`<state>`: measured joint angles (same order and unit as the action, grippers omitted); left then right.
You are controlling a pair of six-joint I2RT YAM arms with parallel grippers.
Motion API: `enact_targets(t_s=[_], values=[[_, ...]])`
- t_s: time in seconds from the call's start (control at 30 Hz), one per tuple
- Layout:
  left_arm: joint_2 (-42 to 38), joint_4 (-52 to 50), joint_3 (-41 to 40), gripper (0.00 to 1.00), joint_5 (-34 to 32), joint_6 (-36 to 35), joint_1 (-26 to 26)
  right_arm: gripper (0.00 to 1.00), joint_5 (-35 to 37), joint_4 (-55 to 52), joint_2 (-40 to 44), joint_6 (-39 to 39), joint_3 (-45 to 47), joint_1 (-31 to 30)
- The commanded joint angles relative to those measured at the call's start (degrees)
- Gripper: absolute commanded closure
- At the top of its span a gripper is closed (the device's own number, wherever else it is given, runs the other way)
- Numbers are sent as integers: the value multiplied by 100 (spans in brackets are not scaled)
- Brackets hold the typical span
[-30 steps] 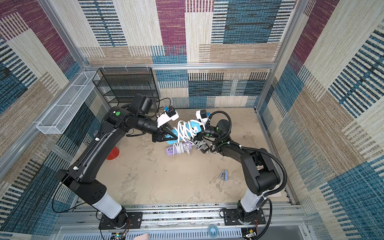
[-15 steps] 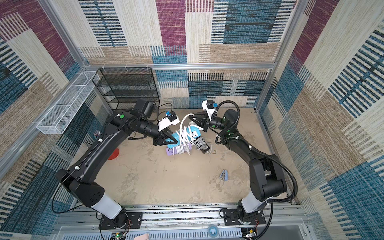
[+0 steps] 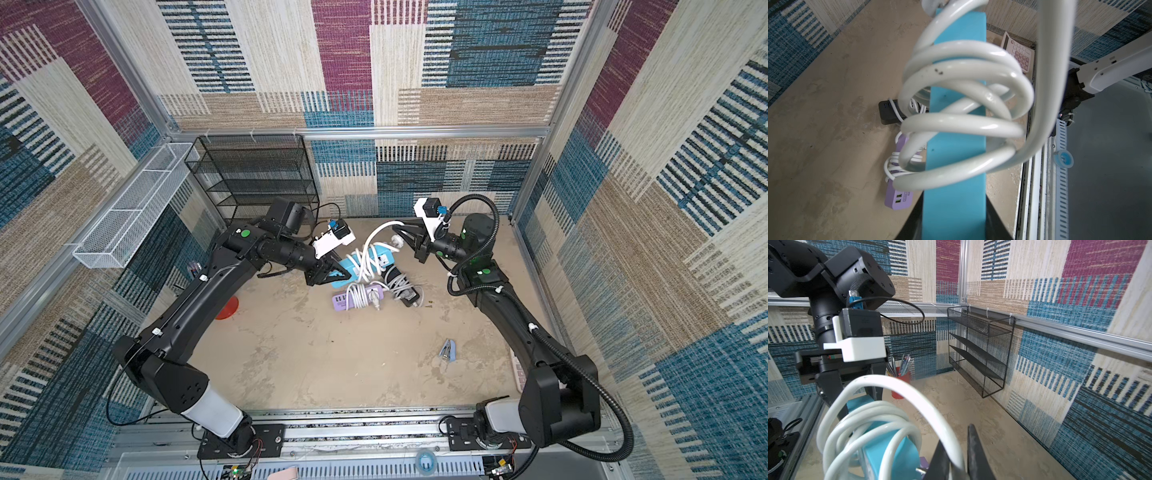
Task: Unwrap the cord wrapped around the power strip
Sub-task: Unwrap the power cord from the power strip.
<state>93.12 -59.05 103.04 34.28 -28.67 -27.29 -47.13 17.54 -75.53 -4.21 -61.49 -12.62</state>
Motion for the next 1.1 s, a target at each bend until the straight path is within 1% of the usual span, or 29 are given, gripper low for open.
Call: enact_targets(t_s=[0.0, 0.17, 0.3, 0.47, 0.63, 0.8, 0.9, 1.07], values=[[-38, 904, 5, 100, -597, 168, 118, 100, 137, -519, 305, -132, 187, 2], [98, 1076, 209, 100, -763, 152, 209, 100, 195, -587, 921, 83, 770, 1], [237, 1015, 308, 100, -854, 103, 250, 100, 465, -640, 1493, 102, 1035, -1], [332, 1058, 454, 100, -889, 175, 250, 100, 287, -773, 1591, 233, 1055, -3], [258, 1064, 763, 100, -682, 252, 248, 100, 122, -415, 1307, 555, 1485, -11], [64, 1063, 886, 100, -238, 431, 233, 100, 194, 3, 697, 851, 1736, -13], [-92, 1055, 795, 100, 176, 535, 206, 100, 322, 217, 294, 963, 1703, -10], [-345, 926, 453, 100, 459, 535, 43, 100, 640, 314, -511, 1001, 1237, -11]])
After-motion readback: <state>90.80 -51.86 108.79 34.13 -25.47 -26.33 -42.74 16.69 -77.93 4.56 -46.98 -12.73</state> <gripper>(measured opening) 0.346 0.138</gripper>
